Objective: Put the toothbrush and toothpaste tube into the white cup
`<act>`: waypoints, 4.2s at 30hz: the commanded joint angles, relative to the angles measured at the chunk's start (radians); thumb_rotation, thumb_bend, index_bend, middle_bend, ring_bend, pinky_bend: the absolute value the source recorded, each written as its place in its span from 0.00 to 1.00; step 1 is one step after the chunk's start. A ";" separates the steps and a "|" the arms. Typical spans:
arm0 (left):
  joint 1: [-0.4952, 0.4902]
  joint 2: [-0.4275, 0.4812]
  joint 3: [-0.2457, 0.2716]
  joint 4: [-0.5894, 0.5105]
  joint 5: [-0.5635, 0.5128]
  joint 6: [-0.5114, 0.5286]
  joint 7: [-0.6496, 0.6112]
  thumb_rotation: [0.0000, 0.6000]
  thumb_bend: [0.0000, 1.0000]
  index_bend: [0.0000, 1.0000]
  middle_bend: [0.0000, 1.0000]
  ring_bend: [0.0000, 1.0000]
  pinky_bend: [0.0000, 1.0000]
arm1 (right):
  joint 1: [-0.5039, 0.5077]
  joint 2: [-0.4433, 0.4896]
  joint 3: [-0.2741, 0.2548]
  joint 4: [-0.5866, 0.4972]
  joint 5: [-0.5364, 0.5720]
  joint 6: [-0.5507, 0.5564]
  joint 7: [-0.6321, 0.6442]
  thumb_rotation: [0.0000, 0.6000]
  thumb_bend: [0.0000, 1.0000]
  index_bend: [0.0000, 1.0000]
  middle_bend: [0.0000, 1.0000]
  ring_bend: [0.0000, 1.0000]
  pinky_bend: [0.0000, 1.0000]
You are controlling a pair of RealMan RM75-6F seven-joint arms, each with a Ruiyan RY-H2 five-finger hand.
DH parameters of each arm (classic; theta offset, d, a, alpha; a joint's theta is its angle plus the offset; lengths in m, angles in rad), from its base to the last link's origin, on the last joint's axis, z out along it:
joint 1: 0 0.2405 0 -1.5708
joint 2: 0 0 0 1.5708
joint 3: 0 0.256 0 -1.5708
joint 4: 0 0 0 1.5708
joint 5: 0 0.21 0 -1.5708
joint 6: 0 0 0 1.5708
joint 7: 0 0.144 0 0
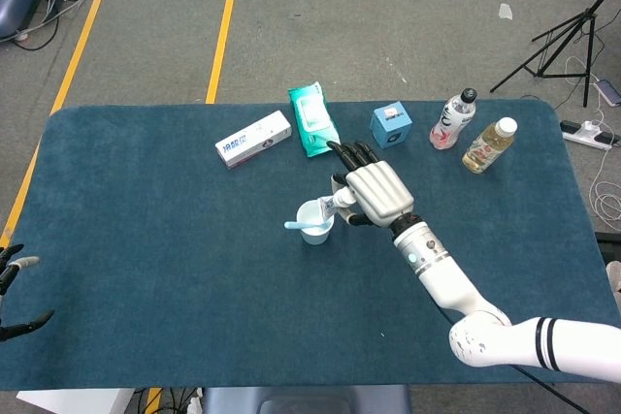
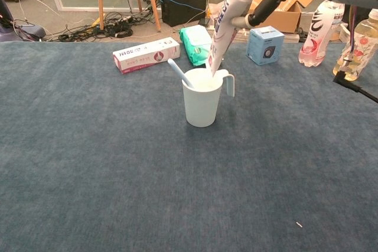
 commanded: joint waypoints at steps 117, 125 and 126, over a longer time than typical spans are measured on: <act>-0.043 -0.048 -0.003 0.031 0.003 -0.054 0.082 1.00 0.00 0.25 0.14 0.09 0.10 | -0.412 0.200 -0.363 -0.046 -0.229 0.571 -0.129 1.00 0.18 0.01 0.00 0.00 0.04; -0.056 -0.059 -0.007 0.048 0.005 -0.063 0.074 1.00 0.00 0.25 0.14 0.09 0.10 | -0.568 0.073 -0.388 0.165 -0.336 0.637 0.053 1.00 0.18 0.01 0.00 0.00 0.04; -0.056 -0.060 -0.007 0.049 0.004 -0.062 0.073 1.00 0.00 0.25 0.14 0.09 0.10 | -0.579 0.063 -0.388 0.182 -0.347 0.638 0.078 1.00 0.18 0.01 0.00 0.00 0.04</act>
